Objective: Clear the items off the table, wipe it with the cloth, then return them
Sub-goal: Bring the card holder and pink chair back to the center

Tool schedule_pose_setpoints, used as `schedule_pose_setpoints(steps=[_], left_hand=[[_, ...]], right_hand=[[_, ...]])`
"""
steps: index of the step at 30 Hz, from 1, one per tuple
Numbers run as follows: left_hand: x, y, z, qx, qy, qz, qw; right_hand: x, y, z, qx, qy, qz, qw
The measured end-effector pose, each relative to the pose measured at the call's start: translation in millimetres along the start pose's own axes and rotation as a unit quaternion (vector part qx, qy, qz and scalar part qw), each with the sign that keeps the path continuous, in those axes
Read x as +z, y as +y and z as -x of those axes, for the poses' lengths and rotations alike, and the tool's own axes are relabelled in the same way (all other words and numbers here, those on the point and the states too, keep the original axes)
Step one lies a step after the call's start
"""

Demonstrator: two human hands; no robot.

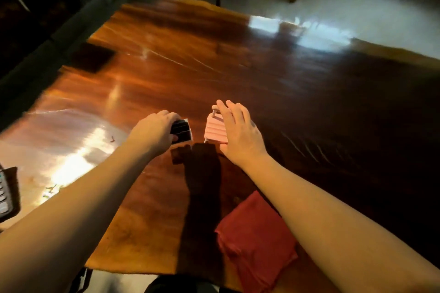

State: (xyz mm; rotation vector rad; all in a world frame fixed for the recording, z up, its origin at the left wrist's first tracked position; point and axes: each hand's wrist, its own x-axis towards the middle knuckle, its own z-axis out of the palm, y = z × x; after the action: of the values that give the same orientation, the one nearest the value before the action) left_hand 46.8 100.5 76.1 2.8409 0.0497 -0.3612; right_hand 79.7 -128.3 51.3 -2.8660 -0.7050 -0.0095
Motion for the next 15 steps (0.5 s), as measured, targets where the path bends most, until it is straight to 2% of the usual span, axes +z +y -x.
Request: schedule_pose_setpoints(steps=[8, 15], left_hand=[[29.2, 114.7, -42.7, 0.091, -0.031, -0.027, 0.995], [59.6, 190.4, -64.7, 0.142, -0.057, -0.037, 0.988]], right_hand=[[-22.1, 108.5, 57.6, 0.116, 0.004, 0.021, 0.993], [-29.9, 172.4, 99.4, 0.164, -0.013, 0.029, 0.986]])
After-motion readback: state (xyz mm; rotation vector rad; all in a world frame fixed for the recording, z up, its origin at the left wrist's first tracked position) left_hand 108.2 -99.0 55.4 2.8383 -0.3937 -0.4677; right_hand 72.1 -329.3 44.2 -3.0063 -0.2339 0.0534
